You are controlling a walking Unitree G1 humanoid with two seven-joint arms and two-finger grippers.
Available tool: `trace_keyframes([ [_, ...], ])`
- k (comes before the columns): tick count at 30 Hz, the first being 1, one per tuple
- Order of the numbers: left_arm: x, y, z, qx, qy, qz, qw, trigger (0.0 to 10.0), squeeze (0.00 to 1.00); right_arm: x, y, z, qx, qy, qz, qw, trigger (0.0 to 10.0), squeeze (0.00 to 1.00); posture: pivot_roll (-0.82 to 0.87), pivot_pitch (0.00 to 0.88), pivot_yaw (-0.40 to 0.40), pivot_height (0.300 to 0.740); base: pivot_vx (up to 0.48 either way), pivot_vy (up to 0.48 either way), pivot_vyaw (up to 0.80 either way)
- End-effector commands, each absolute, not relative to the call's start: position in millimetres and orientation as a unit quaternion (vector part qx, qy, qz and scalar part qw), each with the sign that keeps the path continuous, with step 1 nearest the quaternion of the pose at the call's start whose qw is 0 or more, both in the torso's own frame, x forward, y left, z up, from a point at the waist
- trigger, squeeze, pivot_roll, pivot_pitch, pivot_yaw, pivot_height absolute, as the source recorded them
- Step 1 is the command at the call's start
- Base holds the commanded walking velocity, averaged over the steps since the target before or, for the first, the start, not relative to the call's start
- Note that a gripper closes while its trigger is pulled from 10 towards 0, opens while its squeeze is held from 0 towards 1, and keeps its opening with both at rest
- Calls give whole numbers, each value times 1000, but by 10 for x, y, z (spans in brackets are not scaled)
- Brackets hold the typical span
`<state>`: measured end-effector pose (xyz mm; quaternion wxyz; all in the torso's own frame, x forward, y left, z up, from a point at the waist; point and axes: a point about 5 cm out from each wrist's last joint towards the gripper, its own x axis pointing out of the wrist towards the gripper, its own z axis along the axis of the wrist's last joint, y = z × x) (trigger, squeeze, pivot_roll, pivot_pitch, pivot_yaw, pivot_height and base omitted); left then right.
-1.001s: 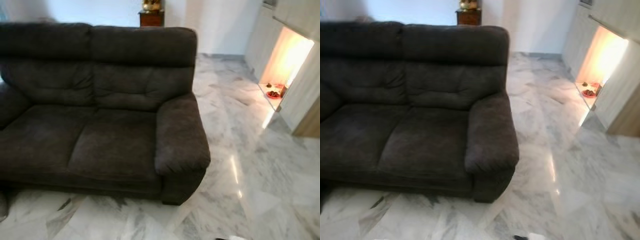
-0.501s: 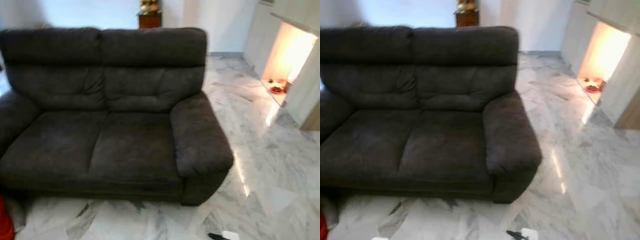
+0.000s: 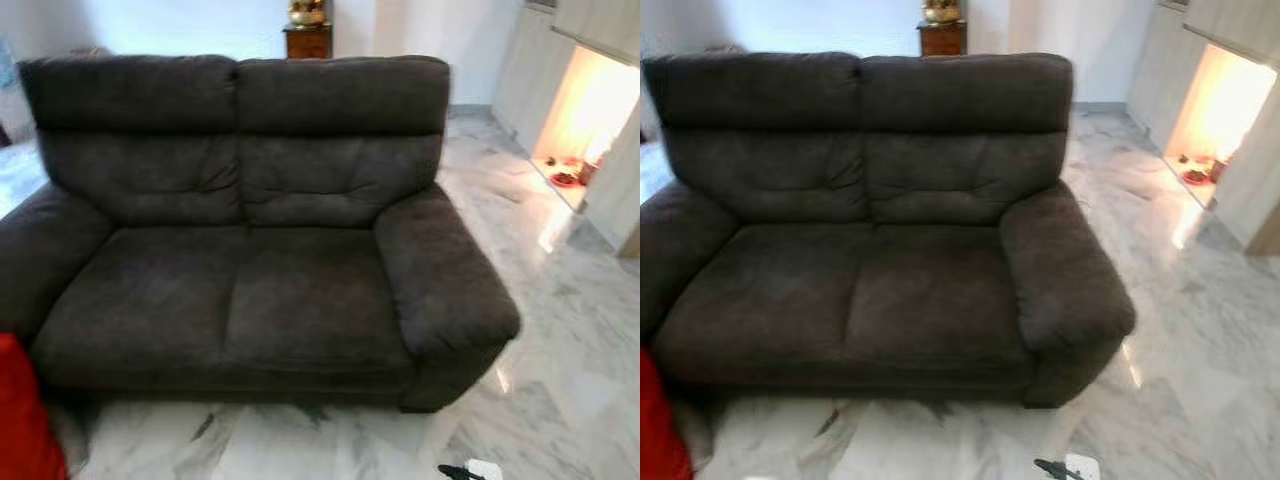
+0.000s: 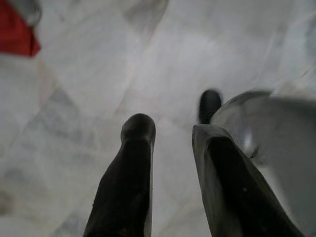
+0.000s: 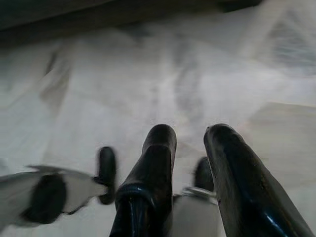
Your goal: Move the pillow to the sofa from floor
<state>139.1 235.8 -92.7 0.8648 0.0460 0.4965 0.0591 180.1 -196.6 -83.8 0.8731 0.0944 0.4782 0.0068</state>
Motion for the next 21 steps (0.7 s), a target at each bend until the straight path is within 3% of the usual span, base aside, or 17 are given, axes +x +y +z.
trace_keyframes([
  [1, 1404, 2331, -930, 41, 497, 62, 865, 10000, 0, 1789, -2076, -822, 72, 474, 6, 878, 10000, 0, 118, 0, -3, 740, 0, 469, 494],
  [6, 1412, 2315, -931, 36, 494, 65, 866, 10000, 0, 1792, -2026, -828, 73, 474, 16, 877, 10000, 0, 110, 0, -17, 740, 0, 470, 665],
  [21, 1404, 2313, -934, 36, 495, 61, 866, 10000, 0, 1830, -1778, -852, 82, 475, 16, 876, 10000, 0, 92, 0, 1, 740, 0, 471, 0],
])
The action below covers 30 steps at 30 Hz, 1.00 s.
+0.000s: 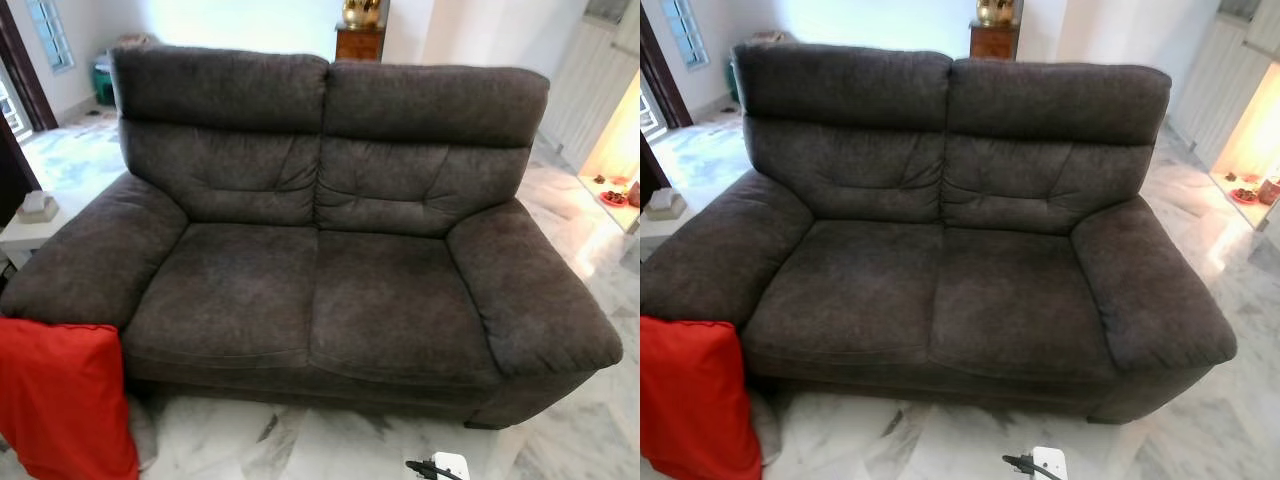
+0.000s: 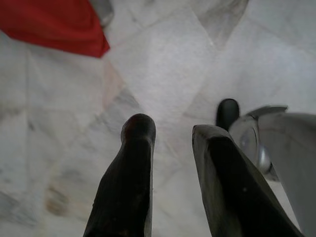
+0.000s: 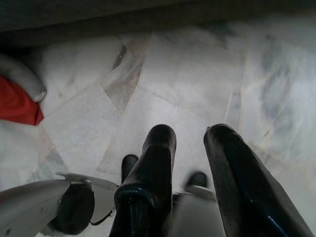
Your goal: Move the pillow to the sofa from floor
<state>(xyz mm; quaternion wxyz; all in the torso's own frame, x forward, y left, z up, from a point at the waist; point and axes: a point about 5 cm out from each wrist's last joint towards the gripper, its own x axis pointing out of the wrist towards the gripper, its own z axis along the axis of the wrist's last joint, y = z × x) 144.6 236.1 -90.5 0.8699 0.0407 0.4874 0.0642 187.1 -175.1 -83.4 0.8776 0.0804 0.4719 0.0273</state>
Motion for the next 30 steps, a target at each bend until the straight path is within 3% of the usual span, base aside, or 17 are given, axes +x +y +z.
trace_keyframes([
  [1, 1405, 2312, -934, 37, 495, 60, 866, 10000, 0, 1831, -1756, -854, 80, 476, 17, 876, 10000, 0, 93, 0, 1, 740, 0, 472, 0],
  [21, 1396, 2312, -938, 38, 498, 57, 865, 10000, 0, 1821, -1777, -853, 69, 473, 28, 878, 10000, 0, 89, 0, 11, 740, 0, 472, 0],
  [27, 1386, 2313, -941, 41, 499, 54, 864, 10000, 0, 1780, -1889, -855, 69, 475, 30, 877, 10000, 0, 86, 0, 16, 740, 0, 472, 724],
  [30, 1385, 2314, -941, 42, 500, 53, 864, 10000, 0, 1754, -1962, -855, 79, 474, 18, 876, 10000, 0, 86, 0, 17, 740, 0, 472, 0],
])
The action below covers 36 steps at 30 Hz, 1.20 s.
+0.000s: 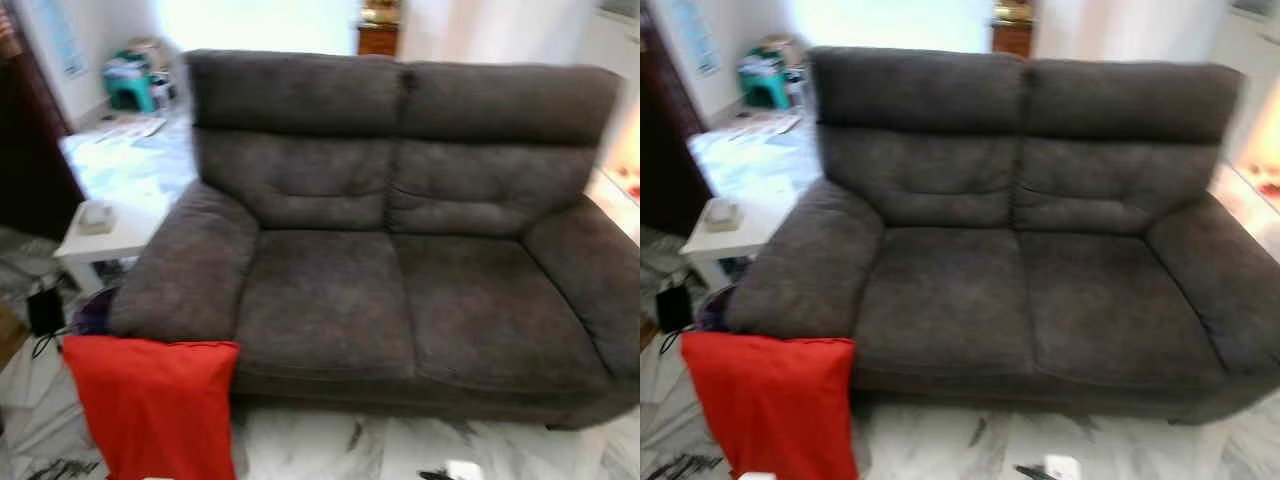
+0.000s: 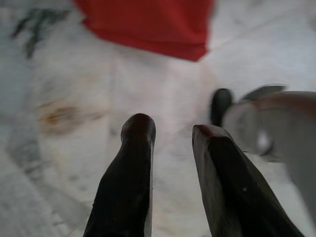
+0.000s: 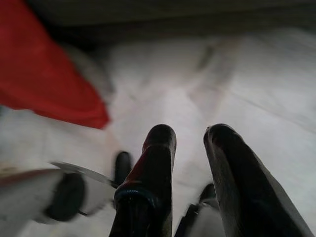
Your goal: Move the pillow to the sofa from floor
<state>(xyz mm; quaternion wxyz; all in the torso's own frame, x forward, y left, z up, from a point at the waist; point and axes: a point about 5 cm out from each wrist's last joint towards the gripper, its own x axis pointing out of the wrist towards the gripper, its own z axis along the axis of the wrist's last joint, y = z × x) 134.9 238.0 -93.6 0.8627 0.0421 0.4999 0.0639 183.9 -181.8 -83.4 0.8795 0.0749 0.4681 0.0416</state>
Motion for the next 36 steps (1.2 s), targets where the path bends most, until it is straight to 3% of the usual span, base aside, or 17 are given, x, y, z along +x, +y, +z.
trace_keyframes([
  [1, 1385, 2314, -941, 42, 500, 53, 864, 10000, 0, 1745, -1990, -855, 78, 475, 16, 876, 10000, 0, 86, 0, 17, 740, 0, 472, 0],
  [18, 1385, 2326, -938, 35, 498, 64, 864, 10000, 0, 1792, -1696, -874, 82, 478, 37, 874, 10000, 0, 93, 0, 23, 740, 0, 455, 0],
  [28, 1398, 2329, -931, 40, 494, 62, 866, 10000, 0, 1885, -1589, -836, 86, 464, 47, 880, 10000, 0, 92, 0, 20, 740, 0, 0, 0],
  [36, 1399, 2316, -934, 32, 495, 61, 866, 10000, 0, 1803, -1844, -844, 85, 464, 35, 881, 10000, 0, 90, 0, 22, 740, 0, 0, 800],
])
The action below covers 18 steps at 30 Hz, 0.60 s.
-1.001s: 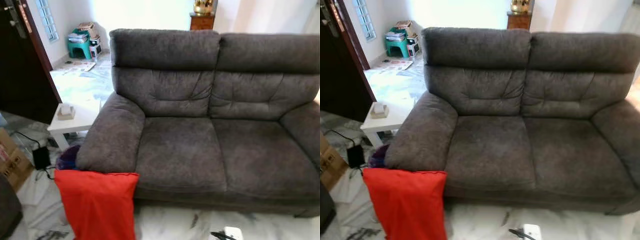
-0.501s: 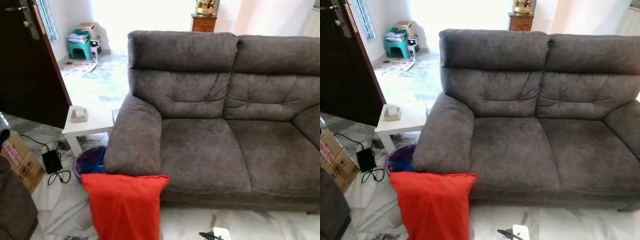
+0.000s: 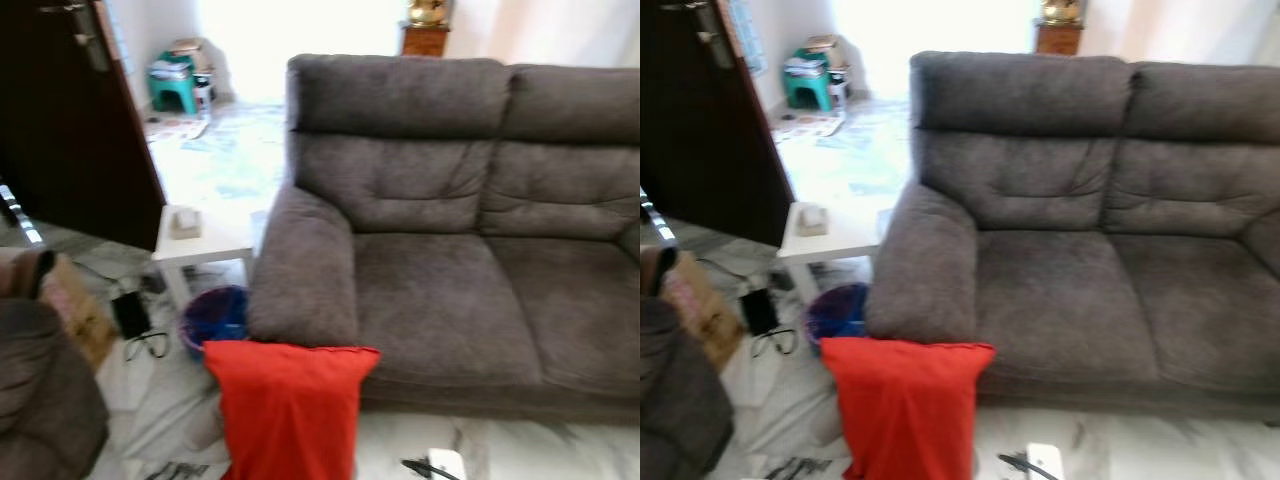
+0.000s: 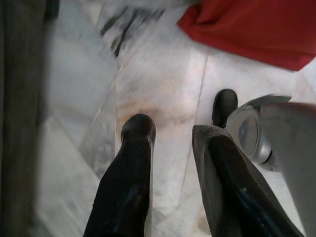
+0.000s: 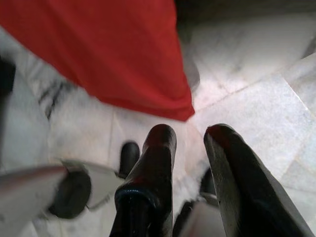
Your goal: Move the pillow to the sofa from floor
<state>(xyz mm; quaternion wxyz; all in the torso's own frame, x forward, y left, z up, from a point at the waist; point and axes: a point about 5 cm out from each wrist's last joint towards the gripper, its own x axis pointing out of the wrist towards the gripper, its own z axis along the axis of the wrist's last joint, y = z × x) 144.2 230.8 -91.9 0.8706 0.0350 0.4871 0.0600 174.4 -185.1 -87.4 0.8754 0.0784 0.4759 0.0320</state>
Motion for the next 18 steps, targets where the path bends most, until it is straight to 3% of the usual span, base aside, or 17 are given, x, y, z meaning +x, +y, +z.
trace_keyframes([
  [1, 1399, 2312, -936, 32, 495, 60, 866, 10000, 0, 1785, -1895, -844, 90, 462, 31, 882, 10000, 0, 91, 0, 19, 740, 0, 0, 538],
  [5, 1400, 2298, -939, 28, 496, 58, 866, 10000, 0, 1738, -2077, -836, 98, 462, 4, 881, 10000, 0, 91, 0, 15, 740, 0, 0, 0],
  [10, 1401, 2289, -940, 24, 495, 58, 866, 10000, 0, 1768, -2103, -820, 96, 459, -5, 883, 10000, 0, 90, 0, 11, 740, 0, 0, 0],
  [18, 1401, 2275, -943, 17, 495, 59, 867, 10000, 0, 1949, -1841, -781, 100, 447, 6, 889, 10000, 0, 92, 0, 6, 740, 288, 0, 0],
])
